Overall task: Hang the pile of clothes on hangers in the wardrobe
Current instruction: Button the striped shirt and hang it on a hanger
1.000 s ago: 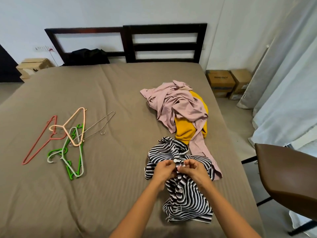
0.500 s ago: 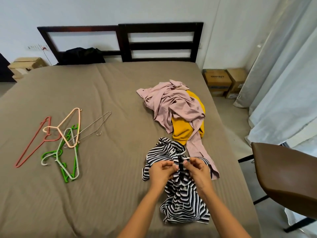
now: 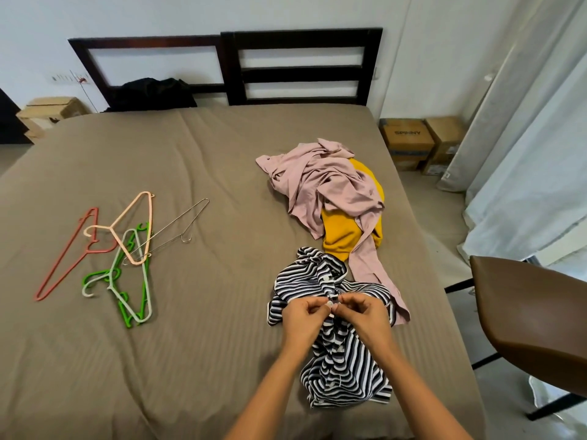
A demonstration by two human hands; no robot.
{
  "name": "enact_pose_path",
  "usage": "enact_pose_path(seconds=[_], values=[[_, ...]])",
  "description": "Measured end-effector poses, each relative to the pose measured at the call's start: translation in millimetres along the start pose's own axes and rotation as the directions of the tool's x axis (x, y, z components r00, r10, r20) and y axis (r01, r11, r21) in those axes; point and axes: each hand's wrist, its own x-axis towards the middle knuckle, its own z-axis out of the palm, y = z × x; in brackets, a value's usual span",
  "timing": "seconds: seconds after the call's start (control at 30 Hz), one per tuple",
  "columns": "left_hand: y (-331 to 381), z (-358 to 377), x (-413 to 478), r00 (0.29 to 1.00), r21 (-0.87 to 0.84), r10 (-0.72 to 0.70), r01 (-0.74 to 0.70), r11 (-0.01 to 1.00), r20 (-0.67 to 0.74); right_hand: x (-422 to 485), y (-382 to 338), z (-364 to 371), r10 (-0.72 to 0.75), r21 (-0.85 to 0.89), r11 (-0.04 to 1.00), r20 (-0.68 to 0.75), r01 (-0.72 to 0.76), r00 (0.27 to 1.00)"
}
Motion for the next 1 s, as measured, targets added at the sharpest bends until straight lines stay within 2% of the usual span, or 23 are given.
enact_pose_path(seconds=[0.23, 0.37, 0.57, 0.7, 0.87, 1.0], values=[[0, -1, -2, 0.995, 0.063, 0.016, -0.009, 0.998, -0.103, 2, -1, -4, 0.105, -0.026, 0.994, 0.104, -0.102, 0.989], [7, 4, -7, 0.993, 0.137, 0.075, -0.062, 0.989, -0.092, 5, -1, -1, 0.160, -0.030, 0.987, 0.056, -0.158, 0.986], [12, 4, -9, 0.992, 0.145, 0.074, -0.059, 0.988, -0.101, 1, 5, 7, 0.040, -0.191, 0.981, -0.002, -0.040, 0.999], [7, 3, -12, 0.993, 0.109, 0.042, -0.031, 0.994, -0.107, -6, 7, 12, 0.004, -0.266, 0.964, -0.040, -0.014, 0.999], [-5, 6, -15, 0.991, 0.084, -0.030, 0.041, 0.996, -0.132, -18, 18, 21, -0.116, -0.489, 0.871, -0.108, 0.049, 0.987], [-14, 9, -15, 0.983, 0.109, -0.036, 0.057, 0.992, -0.180, -27, 24, 29, -0.186, -0.555, 0.827, -0.112, 0.093, 0.976]])
